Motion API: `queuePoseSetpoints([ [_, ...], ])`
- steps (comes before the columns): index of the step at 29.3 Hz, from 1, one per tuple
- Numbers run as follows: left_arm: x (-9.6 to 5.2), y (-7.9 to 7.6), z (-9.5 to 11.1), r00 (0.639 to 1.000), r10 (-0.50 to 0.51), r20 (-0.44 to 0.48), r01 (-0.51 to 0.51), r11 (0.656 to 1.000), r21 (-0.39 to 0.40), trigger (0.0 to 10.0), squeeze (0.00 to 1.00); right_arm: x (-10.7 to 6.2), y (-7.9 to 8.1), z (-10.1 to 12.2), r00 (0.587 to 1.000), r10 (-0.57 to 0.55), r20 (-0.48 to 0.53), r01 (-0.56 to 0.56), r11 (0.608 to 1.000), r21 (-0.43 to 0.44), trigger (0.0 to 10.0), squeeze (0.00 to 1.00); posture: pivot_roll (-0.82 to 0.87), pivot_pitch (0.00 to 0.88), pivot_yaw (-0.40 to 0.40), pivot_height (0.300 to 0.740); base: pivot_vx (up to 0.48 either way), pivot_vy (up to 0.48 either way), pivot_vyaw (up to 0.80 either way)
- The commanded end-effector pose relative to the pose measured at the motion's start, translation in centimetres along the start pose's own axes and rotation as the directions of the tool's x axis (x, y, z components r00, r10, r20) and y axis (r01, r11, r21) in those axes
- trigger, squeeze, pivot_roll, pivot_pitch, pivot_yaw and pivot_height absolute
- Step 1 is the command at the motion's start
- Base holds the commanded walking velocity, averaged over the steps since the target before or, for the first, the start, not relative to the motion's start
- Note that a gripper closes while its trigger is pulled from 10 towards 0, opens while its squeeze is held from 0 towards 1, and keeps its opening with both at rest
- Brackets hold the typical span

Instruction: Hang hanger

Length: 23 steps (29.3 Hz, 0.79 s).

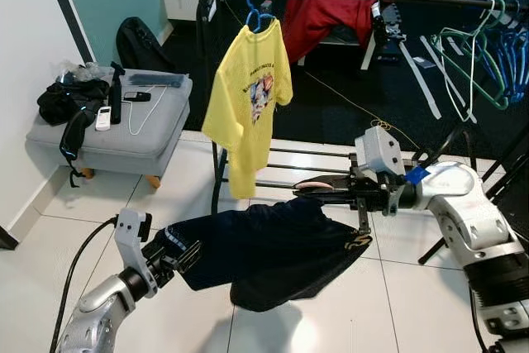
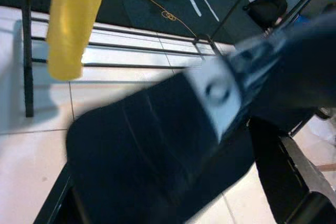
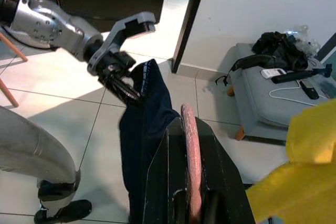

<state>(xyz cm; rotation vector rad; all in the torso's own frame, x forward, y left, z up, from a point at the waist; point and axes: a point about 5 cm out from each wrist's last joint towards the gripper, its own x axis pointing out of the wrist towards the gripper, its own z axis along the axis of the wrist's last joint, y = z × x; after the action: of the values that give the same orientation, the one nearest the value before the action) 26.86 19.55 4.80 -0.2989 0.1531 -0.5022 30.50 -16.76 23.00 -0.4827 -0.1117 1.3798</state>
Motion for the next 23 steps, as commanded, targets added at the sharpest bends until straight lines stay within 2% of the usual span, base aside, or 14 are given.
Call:
queuePoseSetpoints([
  [1,-0.2,0.1,-0.3,1.000,0.019,0.012,-0.019,1.000,-0.021,9.3,0.00,0.1,-0.3,1.3,0.999,-0.001,0.041,0.002,0.999,-0.039,0.0,0.00,-0.09,0.114,-0.015,0.740,0.000,0.000,0.00],
  [5,-0.2,0.1,-0.2,1.000,0.015,0.019,-0.014,1.000,-0.025,9.3,0.00,0.1,-0.3,1.3,0.999,0.000,0.042,0.001,0.999,-0.039,0.0,0.00,-0.09,0.114,-0.015,0.740,0.000,0.000,0.00],
  [6,-0.2,0.1,-0.2,1.000,0.011,0.019,-0.010,1.000,-0.024,4.0,0.00,0.1,-0.3,1.3,0.999,0.000,0.042,0.001,0.999,-0.038,0.0,0.00,-0.09,0.118,-0.017,0.740,0.000,0.000,0.00],
  [7,-0.2,0.1,-0.3,1.000,0.004,0.013,-0.004,1.000,-0.019,0.0,0.00,0.1,-0.4,1.3,0.999,-0.001,0.042,0.002,0.999,-0.038,0.0,0.00,-0.09,0.120,-0.017,0.740,0.000,0.000,0.00],
  [17,-0.4,0.6,-0.4,1.000,0.021,0.002,-0.021,1.000,0.013,0.0,0.00,0.1,-0.5,1.3,0.999,-0.008,0.041,0.010,0.999,-0.036,0.0,0.00,-0.08,0.128,-0.016,0.740,0.000,0.000,0.00],
  [21,-0.4,1.6,1.0,0.997,0.059,0.057,-0.060,0.998,0.024,0.0,0.00,0.0,-0.5,1.1,0.999,-0.011,0.037,0.012,0.999,-0.030,0.0,0.00,-0.08,0.129,-0.016,0.740,0.000,0.000,0.00],
  [23,-0.7,2.8,2.5,0.986,0.116,0.116,-0.120,0.992,0.033,0.0,0.00,-0.1,-0.3,0.9,1.000,-0.009,0.029,0.010,1.000,-0.027,0.0,0.00,-0.08,0.130,-0.017,0.740,0.000,0.000,0.00],
])
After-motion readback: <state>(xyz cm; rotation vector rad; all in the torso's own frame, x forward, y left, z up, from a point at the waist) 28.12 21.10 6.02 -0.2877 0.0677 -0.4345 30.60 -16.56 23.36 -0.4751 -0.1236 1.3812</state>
